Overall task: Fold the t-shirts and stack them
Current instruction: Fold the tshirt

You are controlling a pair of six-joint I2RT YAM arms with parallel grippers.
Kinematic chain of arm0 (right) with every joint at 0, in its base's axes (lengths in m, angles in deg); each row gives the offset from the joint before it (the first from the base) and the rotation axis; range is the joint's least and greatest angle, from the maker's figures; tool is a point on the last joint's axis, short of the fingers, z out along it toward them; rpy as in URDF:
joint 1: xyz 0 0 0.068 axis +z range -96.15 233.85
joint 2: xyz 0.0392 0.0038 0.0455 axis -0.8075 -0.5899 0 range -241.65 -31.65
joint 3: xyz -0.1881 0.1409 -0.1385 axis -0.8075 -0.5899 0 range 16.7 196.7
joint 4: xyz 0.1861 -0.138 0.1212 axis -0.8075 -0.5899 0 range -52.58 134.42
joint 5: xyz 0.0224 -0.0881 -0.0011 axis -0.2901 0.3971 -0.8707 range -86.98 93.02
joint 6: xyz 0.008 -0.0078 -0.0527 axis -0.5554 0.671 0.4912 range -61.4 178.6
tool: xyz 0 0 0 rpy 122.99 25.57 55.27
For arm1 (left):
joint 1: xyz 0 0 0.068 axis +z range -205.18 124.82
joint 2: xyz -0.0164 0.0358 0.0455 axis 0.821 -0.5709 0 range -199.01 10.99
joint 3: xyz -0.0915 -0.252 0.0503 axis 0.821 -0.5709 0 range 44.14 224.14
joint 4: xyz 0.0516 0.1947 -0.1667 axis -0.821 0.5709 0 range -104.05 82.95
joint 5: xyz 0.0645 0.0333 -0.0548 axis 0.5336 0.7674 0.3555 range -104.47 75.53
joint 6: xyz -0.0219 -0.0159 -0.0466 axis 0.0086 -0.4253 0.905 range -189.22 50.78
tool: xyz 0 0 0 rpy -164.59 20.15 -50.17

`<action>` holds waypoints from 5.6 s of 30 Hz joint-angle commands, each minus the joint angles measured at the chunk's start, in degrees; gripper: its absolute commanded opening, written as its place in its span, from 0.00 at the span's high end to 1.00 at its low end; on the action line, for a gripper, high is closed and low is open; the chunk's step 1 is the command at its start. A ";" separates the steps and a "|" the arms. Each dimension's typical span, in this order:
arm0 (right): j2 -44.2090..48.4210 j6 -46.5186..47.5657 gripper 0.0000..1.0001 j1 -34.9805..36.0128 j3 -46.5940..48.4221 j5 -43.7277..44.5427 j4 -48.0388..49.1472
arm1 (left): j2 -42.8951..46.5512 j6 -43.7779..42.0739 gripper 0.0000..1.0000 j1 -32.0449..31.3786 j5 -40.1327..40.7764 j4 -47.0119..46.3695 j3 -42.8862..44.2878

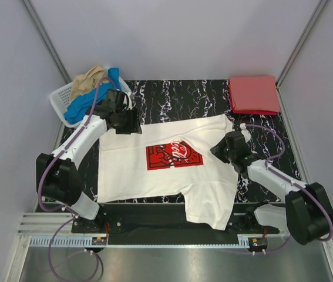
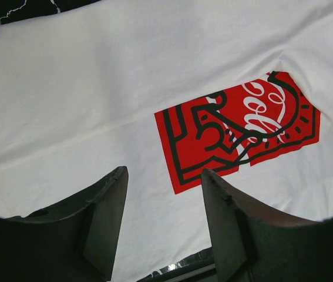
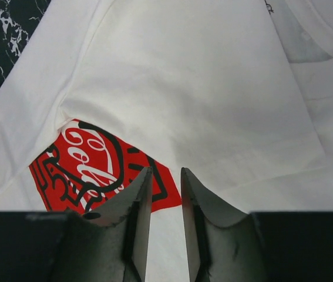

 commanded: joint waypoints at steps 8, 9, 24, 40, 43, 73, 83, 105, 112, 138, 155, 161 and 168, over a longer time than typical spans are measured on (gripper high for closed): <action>-17.98 3.71 0.90 0.48 8.22 0.92 -4.47 | -3.44 -0.09 0.41 1.48 5.08 -1.46 -0.82; -17.99 3.18 0.91 0.56 7.61 1.19 -4.75 | -4.58 0.52 0.41 2.53 6.23 -1.28 -0.91; -12.45 14.04 0.80 0.39 19.69 3.29 -7.66 | -15.13 2.19 0.41 9.22 11.17 -1.80 1.11; -45.83 23.39 0.83 -11.47 51.27 0.49 -6.42 | -21.02 3.86 0.41 11.50 15.55 -2.69 1.64; -51.10 23.92 0.84 -12.61 54.70 0.39 -8.08 | -22.34 3.95 0.41 11.85 15.82 -2.43 1.90; -50.97 16.63 0.64 -16.92 77.32 2.94 -31.63 | -3.55 9.91 0.42 -0.33 0.28 -7.59 4.73; -19.50 3.27 0.53 -16.84 31.73 -4.16 -34.37 | -11.43 20.65 0.47 -18.19 -5.01 -28.25 1.64; -14.65 1.95 0.60 -16.92 15.34 -4.79 -25.14 | -30.69 27.50 0.46 -27.43 -0.88 -37.84 7.62; -17.20 1.33 0.61 -16.93 14.02 -4.53 -21.89 | -32.10 27.77 0.48 -27.52 -0.70 -37.58 8.93; -6.14 -2.01 1.00 -16.93 10.06 -6.46 -19.78 | -29.82 24.96 0.60 -27.52 0.26 -34.16 10.78; 10.21 -6.49 1.00 -16.92 0.84 -9.19 -18.99 | -26.83 20.13 0.50 -23.48 5.80 -26.51 12.80; 13.73 -7.63 1.00 -16.84 -1.80 -9.44 -18.99 | -29.20 18.72 0.49 -18.82 5.28 -24.14 14.56; 17.06 -9.13 1.00 -16.84 -5.57 -9.45 -18.90 | -33.23 17.14 0.49 -15.22 5.19 -22.99 14.91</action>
